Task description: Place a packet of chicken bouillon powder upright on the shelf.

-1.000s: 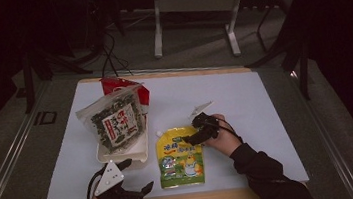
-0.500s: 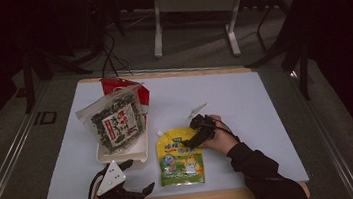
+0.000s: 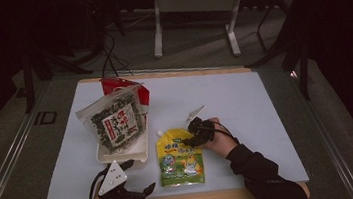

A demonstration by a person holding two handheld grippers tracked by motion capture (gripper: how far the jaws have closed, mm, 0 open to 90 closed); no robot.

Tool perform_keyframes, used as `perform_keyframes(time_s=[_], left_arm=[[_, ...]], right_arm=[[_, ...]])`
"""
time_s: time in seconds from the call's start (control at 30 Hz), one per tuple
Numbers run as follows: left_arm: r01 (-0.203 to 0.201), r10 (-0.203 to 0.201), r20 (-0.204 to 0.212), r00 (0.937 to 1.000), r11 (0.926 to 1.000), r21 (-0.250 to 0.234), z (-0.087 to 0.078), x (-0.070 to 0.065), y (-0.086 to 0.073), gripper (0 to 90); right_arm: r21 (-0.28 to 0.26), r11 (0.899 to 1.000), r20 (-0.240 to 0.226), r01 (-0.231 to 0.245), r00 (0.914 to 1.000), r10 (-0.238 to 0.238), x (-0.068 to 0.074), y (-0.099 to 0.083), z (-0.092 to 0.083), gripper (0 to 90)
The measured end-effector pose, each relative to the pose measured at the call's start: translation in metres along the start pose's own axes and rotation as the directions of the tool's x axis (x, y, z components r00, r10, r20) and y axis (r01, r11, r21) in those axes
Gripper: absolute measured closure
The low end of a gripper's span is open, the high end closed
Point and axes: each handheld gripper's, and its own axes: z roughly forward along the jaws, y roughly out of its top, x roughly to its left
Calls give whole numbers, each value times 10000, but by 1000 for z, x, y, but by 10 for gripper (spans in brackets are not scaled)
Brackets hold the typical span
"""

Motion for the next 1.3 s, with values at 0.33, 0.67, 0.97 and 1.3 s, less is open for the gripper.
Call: perform_keyframes(time_s=[0.33,0.67,0.97,1.3], left_arm=[[30,-32,-72,10000,9997,-237,0,0,0,26],[-63,70,144,9999,9988,-486,3,3,6,26],[525,-509,544,9972,9982,-301,2,6,20,56],[-19,16,307,9995,9999,108,12,8,37,71]], right_arm=[[85,9995,-164,299,9994,-298,7,2,-4,875],[-688,9974,-349,196,9991,-221,8,5,-27,881],[-1889,9794,-326,712,9964,-787,24,12,-69,881],[-2551,9557,-209,1472,9873,-1576,47,17,-94,881]])
